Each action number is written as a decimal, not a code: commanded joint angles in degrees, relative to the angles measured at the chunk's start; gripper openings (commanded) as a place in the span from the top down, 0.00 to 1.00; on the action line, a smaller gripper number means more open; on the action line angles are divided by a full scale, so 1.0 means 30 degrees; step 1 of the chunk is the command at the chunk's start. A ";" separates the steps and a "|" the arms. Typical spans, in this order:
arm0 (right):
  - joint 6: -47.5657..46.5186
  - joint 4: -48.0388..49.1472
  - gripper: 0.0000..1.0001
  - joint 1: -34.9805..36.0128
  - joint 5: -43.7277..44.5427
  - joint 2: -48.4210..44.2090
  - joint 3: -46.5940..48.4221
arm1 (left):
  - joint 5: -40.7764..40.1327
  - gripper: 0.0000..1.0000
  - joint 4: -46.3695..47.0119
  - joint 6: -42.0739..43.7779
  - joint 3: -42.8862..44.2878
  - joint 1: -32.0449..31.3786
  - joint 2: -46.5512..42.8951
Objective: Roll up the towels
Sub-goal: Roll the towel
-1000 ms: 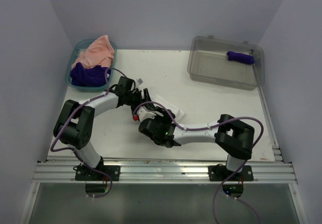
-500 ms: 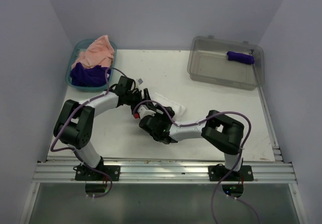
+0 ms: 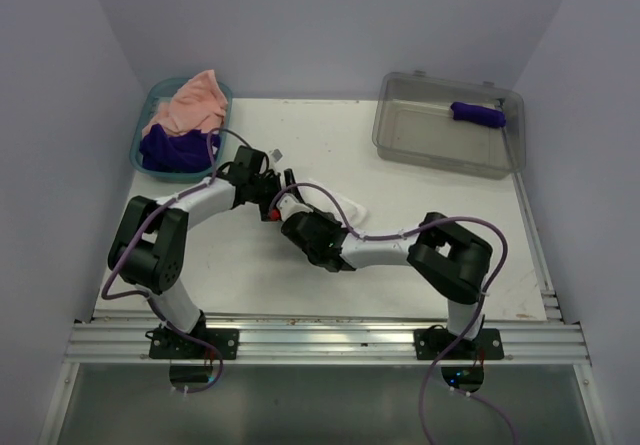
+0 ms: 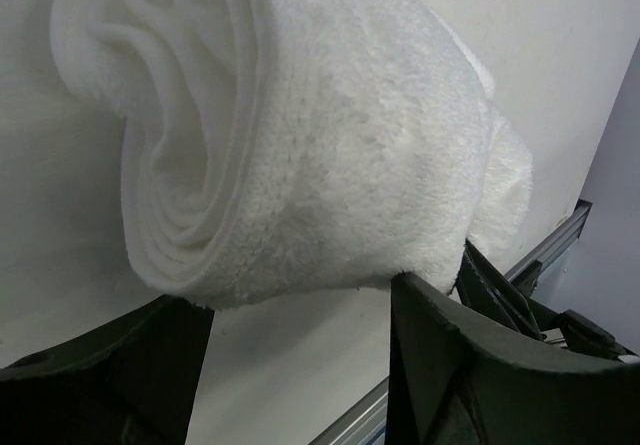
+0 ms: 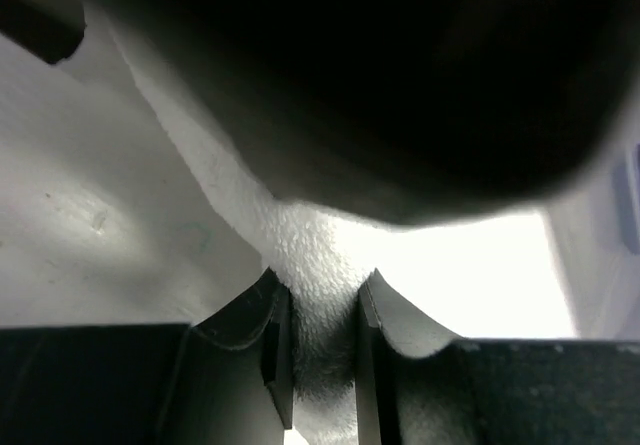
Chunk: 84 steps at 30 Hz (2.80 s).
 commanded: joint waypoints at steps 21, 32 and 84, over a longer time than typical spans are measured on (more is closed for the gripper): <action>1.1184 -0.7335 0.98 -0.2376 -1.3138 -0.2748 0.1729 | 0.1681 0.25 -0.2376 0.1270 -0.0062 0.1974 -0.4568; 1.3528 -0.8596 0.98 -0.2903 -1.7121 -0.3307 0.2489 | 0.1622 0.25 -0.2259 0.0860 -0.0708 0.2150 -0.5887; 0.8580 -1.1557 0.23 -0.0795 -1.1178 -0.3572 0.3575 | 0.1915 0.26 0.1023 0.0098 -0.3256 0.1916 -0.2695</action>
